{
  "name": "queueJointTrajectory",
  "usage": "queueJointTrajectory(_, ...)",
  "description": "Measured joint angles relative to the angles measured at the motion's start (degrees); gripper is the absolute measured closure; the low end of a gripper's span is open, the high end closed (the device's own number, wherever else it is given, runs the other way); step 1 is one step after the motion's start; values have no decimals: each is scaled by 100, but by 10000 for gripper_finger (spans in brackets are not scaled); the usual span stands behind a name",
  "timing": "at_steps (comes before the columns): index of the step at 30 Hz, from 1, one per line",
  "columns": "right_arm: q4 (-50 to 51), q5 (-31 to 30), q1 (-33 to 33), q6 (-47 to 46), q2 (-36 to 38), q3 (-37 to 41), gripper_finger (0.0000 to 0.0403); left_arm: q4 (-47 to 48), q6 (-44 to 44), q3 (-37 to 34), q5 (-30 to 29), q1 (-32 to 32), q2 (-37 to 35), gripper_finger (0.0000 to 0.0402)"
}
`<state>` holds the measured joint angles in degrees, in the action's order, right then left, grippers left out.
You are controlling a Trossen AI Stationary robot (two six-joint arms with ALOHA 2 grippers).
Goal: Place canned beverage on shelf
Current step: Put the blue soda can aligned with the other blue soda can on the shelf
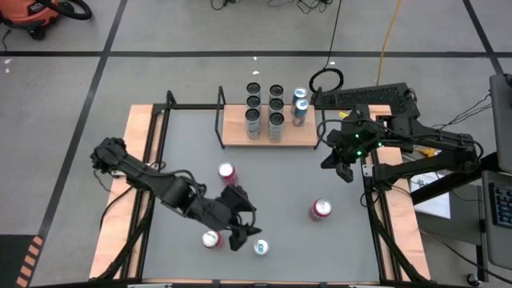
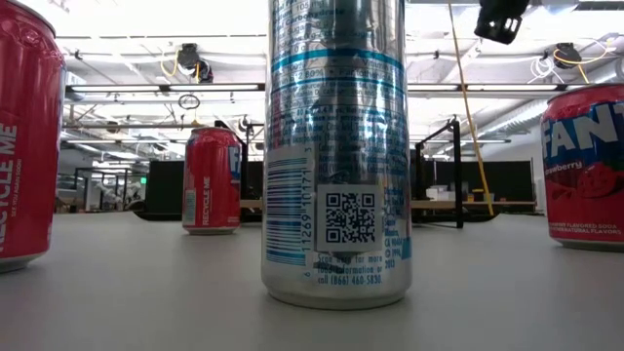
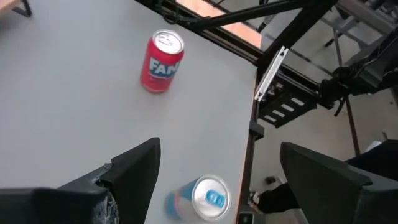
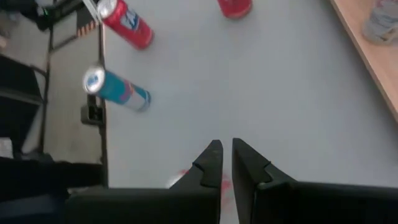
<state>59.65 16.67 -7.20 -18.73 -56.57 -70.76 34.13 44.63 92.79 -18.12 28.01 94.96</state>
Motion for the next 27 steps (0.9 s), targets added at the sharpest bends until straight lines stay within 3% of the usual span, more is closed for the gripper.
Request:
queueJointTrajectory(10, 712, -170, -7, 1351, 150, 0, 403, -337, -91, 151, 71, -5, 433, 73)
queueJointTrajectory(21, 713, -19, -7, 333, 277, 0, 403, -199, -1198, 484, 131, -2, 896, 73)
queueJointTrajectory(27, 465, -164, -7, -112, 286, 0, 403, 124, -1481, 503, 169, 297, 1045, 73)
